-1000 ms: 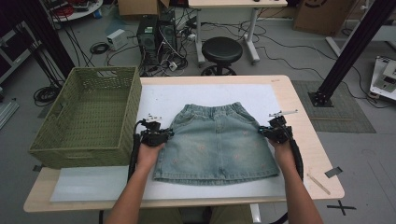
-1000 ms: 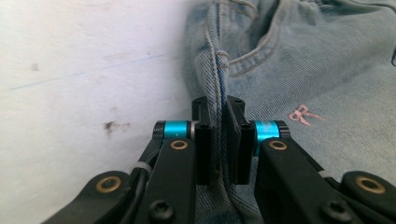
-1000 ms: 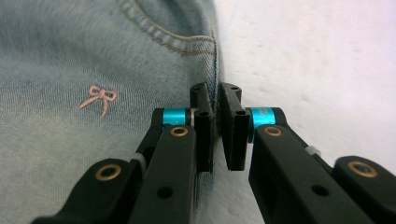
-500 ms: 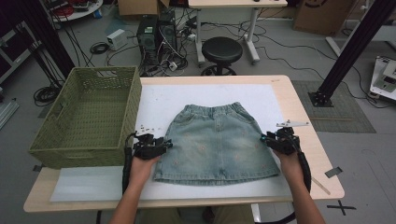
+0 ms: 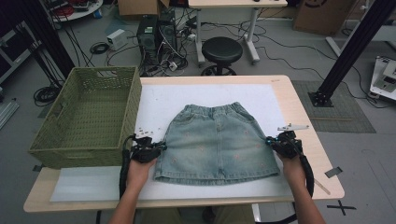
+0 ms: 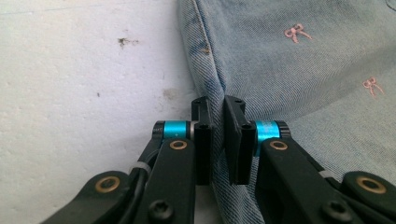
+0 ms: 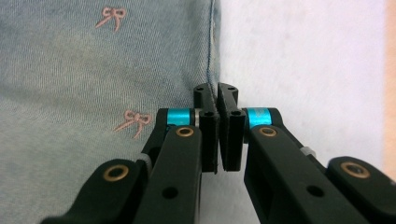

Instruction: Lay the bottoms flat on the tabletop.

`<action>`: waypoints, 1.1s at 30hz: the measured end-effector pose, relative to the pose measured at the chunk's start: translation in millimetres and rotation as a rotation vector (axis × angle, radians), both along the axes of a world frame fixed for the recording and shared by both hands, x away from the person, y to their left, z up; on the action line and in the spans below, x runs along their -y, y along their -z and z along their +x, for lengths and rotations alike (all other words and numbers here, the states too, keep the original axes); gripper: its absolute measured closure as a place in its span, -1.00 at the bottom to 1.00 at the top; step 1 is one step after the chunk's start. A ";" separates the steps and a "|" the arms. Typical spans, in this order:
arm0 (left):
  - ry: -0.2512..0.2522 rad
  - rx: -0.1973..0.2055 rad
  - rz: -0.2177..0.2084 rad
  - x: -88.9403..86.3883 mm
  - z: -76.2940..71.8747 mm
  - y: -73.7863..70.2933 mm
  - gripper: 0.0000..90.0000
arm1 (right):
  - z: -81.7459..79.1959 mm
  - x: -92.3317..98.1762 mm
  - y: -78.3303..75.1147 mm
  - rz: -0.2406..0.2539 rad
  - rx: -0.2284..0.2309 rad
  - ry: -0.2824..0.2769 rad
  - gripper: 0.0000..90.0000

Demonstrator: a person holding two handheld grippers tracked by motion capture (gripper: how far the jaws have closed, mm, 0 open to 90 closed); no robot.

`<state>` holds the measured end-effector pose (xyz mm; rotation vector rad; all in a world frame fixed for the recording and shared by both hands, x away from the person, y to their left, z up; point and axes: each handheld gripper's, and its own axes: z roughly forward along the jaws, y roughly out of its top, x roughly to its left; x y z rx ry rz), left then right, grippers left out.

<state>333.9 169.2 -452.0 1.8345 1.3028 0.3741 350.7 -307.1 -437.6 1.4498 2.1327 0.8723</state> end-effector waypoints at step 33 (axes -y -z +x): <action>0.097 0.054 0.040 -10.3 -62.2 -0.3 0.75 | -61.0 10.5 3.2 -0.020 0.014 -0.094 0.82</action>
